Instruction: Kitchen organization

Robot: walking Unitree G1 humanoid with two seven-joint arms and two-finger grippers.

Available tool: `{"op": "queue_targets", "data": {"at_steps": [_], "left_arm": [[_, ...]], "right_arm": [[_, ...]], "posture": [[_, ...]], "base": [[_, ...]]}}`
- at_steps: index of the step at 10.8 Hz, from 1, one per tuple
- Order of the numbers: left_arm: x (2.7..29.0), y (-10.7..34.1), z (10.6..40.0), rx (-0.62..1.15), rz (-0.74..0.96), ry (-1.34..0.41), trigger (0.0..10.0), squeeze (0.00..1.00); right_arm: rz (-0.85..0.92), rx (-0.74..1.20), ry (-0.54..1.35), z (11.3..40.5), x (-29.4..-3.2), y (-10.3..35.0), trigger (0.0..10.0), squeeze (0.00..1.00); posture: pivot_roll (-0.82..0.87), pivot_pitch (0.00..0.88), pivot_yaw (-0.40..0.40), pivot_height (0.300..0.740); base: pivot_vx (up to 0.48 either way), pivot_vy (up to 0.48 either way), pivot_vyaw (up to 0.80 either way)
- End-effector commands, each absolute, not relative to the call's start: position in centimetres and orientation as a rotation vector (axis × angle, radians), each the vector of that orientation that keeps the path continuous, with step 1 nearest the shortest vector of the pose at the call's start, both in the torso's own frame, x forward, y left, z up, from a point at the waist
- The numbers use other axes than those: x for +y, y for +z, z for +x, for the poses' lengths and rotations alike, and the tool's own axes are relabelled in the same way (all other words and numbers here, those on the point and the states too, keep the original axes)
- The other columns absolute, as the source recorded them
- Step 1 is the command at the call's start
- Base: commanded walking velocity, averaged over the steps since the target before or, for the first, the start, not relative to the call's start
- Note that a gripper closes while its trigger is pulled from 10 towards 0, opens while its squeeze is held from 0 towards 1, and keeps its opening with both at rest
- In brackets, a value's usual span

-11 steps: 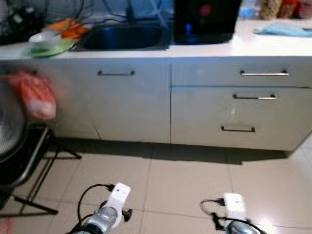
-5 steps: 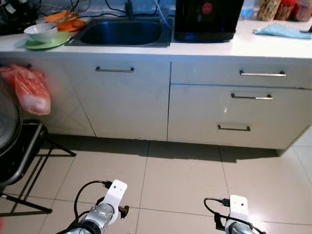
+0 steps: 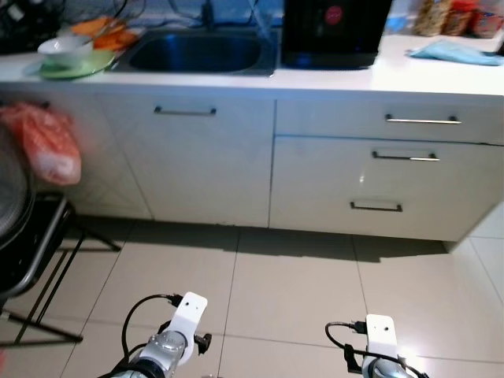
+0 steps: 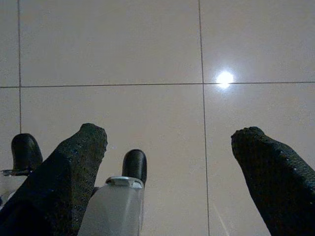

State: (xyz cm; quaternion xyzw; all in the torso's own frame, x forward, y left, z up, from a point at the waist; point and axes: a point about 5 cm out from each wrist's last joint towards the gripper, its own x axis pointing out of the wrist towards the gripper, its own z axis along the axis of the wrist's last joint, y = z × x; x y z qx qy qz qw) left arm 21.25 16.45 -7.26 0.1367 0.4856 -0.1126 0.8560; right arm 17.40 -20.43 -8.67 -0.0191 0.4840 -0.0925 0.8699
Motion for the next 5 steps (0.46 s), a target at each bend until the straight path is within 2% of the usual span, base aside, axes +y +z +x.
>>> {"op": "queue_targets", "data": {"at_steps": [1,4,5], "left_arm": [[16.77,-6.92,21.80,1.004,0.285,-0.226,10.0,0.00],[16.43,-6.80,21.97,0.987,0.266,-0.256,10.0,0.00],[16.38,-6.85,21.90,0.988,0.268,-0.266,10.0,0.00]], "right_arm": [[-0.039,1.002,-0.179,17.74,-20.28,-8.54,10.0,0.00],[-0.055,1.006,-0.161,17.83,-20.12,-8.53,10.0,0.00],[-0.065,1.008,-0.157,17.85,-20.12,-8.52,10.0,0.00]], "posture": [[-0.07,0.000,0.063,0.740],[-0.07,0.000,0.069,0.740],[-0.07,0.000,0.070,0.740]], "base": [[0.000,0.000,0.00],[0.000,0.000,0.00],[0.000,0.240,0.00]]}}
